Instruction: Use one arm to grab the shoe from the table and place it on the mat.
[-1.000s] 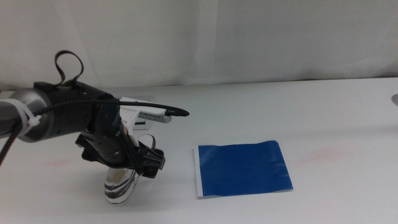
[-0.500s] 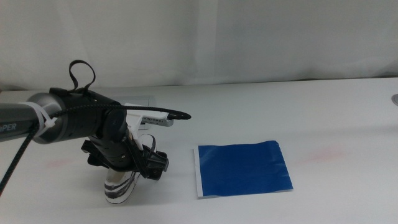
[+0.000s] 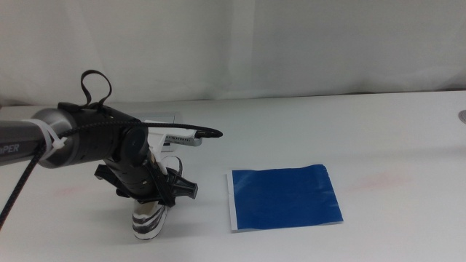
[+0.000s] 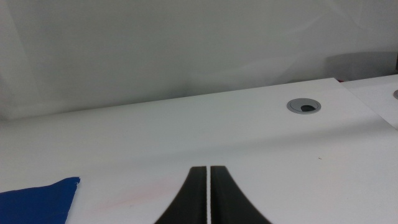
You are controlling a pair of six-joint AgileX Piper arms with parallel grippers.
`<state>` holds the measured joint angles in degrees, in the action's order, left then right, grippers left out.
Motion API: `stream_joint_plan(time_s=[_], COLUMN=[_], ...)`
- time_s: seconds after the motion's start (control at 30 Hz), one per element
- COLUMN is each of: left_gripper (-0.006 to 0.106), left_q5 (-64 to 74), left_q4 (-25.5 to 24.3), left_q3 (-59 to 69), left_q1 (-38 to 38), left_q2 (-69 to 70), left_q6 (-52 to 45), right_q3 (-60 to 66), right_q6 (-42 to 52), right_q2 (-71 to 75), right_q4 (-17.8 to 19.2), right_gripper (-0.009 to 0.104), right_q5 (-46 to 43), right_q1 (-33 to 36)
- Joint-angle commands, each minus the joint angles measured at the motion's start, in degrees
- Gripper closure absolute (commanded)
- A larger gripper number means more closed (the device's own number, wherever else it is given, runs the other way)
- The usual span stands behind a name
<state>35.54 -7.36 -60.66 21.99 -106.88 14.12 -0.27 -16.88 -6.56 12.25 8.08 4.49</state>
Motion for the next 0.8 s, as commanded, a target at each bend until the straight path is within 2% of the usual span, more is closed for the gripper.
stream_joint_plan(time_s=[0.0,0.03,0.23,0.4,0.77], left_gripper=[0.086,0.104,0.103,0.103,0.103], left_q5=[0.4,0.7,0.8,3.6,11.6], left_q4=[0.1,0.1,0.6,0.9,10.6], left_q3=[-0.2,-0.2,-0.3,-0.3,-0.3], left_q1=[0.2,0.2,0.2,0.2,1.4], left_q2=[-0.7,-1.1,-0.1,6.3,18.6], left_q6=[0.7,0.7,3.0,7.3,8.2], right_q3=[2.3,2.3,2.3,2.3,2.3], right_q6=[0.4,0.4,0.4,0.4,0.3], right_q2=[0.2,0.2,0.2,0.2,0.2], right_q4=[0.3,0.3,0.7,0.7,0.7], right_gripper=[0.098,0.098,0.098,0.098,0.098], right_q5=[-0.1,-0.1,-0.1,-0.1,-0.1], right_q1=[-0.5,-0.5,-0.5,-0.5,-0.5])
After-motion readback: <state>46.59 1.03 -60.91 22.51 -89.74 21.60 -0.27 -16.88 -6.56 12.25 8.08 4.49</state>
